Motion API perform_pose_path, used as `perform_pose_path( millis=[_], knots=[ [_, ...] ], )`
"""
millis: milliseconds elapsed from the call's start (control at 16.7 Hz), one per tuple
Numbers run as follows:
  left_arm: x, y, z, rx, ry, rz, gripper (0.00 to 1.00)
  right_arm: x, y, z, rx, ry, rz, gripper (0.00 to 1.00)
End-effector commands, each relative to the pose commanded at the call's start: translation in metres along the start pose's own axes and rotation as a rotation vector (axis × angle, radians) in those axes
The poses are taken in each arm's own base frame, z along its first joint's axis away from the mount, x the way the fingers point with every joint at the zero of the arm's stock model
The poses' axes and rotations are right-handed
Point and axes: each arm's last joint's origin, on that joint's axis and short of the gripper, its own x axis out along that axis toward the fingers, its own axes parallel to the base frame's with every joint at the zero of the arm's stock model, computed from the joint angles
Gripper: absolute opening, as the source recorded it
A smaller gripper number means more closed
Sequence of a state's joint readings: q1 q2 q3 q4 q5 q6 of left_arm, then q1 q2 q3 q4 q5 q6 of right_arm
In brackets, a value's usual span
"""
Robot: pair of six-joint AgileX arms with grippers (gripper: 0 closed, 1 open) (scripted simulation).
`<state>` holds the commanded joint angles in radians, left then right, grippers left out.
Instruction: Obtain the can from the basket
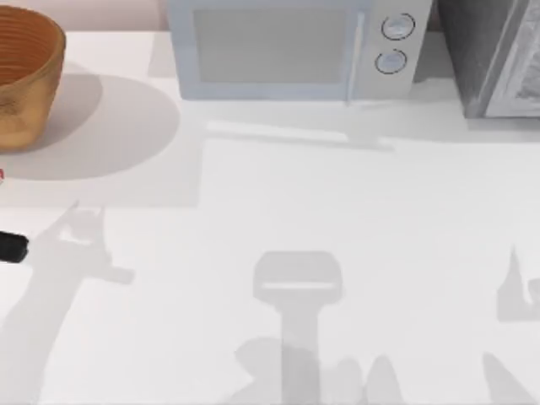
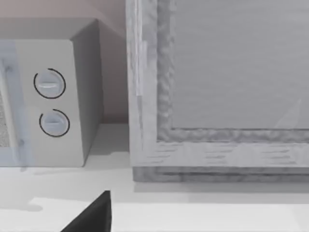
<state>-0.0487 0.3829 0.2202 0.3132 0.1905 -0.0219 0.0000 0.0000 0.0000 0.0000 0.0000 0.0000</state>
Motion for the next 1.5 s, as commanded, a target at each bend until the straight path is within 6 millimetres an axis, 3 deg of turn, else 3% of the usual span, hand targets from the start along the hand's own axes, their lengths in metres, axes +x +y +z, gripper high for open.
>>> perform_pose_path(
  millis=[360,660,1260,1500],
  knots=[
    [0.053,-0.003,0.038,0.018,-0.085,-0.227,0.00,0.000,0.000,0.000,0.000,0.000,0.000,1.00],
    [0.103,-0.006,0.043,0.039,-0.115,-0.399,0.00,0.000,0.000,0.000,0.000,0.000,0.000,1.00],
    [0.195,-0.018,0.001,0.061,-0.135,-0.710,0.00,0.000,0.000,0.000,0.000,0.000,0.000,1.00],
    [0.224,-0.025,-0.028,0.082,-0.149,-0.824,0.00,0.000,0.000,0.000,0.000,0.000,0.000,1.00]
  ],
)
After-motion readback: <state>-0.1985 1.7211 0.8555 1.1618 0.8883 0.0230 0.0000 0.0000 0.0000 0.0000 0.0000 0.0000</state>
